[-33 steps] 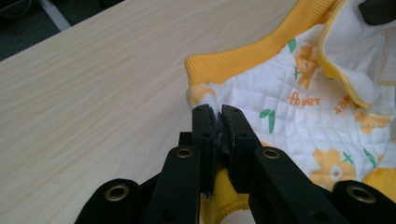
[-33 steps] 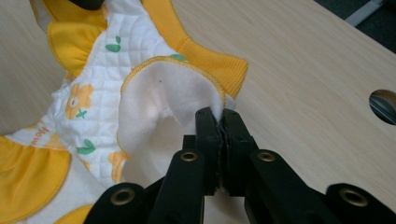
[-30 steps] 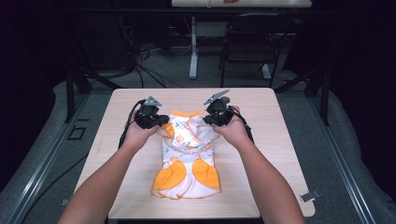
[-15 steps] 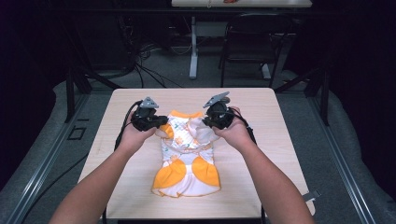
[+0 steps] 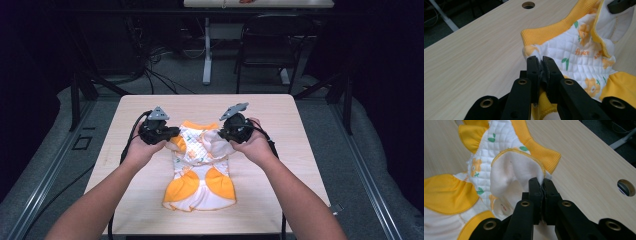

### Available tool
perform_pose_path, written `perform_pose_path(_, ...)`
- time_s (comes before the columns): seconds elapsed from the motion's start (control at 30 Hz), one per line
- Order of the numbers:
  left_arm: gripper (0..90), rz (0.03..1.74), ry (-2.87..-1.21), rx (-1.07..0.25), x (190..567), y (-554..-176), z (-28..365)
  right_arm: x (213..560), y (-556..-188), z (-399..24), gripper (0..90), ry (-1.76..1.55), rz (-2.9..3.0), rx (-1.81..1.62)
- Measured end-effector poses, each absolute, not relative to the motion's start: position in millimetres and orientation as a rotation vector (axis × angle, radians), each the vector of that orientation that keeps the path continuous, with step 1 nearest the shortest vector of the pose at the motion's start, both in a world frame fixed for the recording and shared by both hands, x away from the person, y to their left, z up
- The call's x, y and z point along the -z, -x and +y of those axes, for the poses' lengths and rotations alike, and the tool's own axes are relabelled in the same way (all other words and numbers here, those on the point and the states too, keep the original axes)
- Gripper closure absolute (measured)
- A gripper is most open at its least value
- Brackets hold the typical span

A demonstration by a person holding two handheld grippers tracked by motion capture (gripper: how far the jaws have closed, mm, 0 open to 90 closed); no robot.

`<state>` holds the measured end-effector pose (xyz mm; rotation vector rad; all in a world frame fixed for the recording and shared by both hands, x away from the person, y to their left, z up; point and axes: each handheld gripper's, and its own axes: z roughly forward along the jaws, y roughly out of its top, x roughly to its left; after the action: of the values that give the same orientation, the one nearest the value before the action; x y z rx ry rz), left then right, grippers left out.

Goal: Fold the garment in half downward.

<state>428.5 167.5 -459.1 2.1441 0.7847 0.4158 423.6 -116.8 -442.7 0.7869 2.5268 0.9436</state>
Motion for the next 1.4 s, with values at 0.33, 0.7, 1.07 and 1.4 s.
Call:
perform_pose_path(0.33,84.8,0.763,-2.162,-0.407,465.2,-420.1,167.1,451.1,-413.2,-117.7,86.9,-0.759,2.544,-0.939)
perform_pose_path(0.7,84.8,0.768,-2.166,-0.388,481.3,-408.8,168.8,465.5,-404.2,-116.5,86.9,-0.743,2.565,-0.921)
perform_pose_path(1.07,84.8,0.757,-2.157,-0.359,488.9,-394.1,171.5,473.3,-390.9,-115.6,86.8,-0.728,2.587,-0.923)
perform_pose_path(1.4,84.7,0.709,-2.187,-0.345,499.7,-375.9,172.3,484.6,-375.4,-118.5,86.7,-0.704,2.626,-0.921)
